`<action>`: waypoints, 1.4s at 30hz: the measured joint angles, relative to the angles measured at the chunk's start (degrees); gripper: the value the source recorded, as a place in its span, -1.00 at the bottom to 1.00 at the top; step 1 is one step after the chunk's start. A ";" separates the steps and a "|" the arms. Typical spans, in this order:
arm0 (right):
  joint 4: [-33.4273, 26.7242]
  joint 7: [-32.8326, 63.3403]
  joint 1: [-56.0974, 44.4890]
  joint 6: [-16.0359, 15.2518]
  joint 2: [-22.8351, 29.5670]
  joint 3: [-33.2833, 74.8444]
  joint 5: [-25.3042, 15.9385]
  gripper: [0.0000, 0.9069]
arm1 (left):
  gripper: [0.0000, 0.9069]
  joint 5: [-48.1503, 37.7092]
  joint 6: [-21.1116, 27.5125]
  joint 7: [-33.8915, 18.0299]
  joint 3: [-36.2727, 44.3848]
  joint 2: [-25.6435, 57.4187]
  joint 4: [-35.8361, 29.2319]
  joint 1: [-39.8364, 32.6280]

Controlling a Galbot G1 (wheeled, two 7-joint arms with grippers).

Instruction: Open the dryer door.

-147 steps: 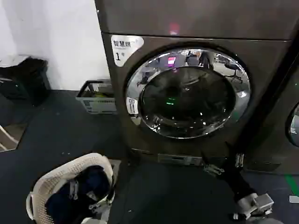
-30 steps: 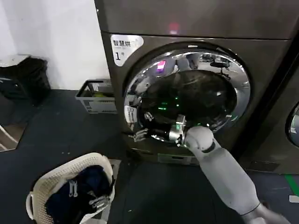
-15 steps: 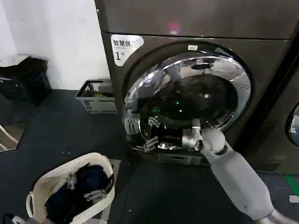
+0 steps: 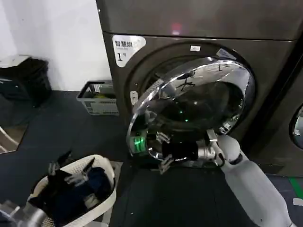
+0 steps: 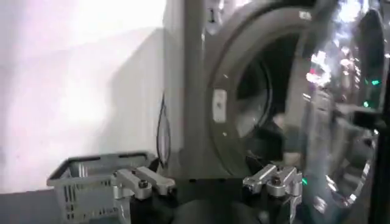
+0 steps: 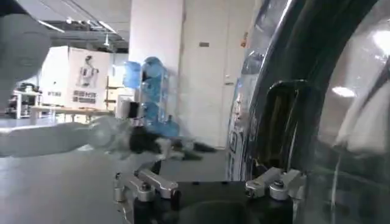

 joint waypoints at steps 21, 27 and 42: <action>3.65 -7.57 -7.82 0.60 -6.17 6.56 1.93 1.00 | 1.00 -16.16 -2.78 -1.93 13.84 22.99 11.59 -17.30; 4.00 -8.26 -10.48 0.82 -8.32 9.33 2.61 1.00 | 1.00 -17.44 -4.55 0.31 21.66 29.72 14.69 -24.81; 4.49 -7.20 -21.24 1.74 -10.25 23.46 5.30 1.00 | 1.00 -19.99 -6.09 3.10 39.91 34.00 20.26 -37.56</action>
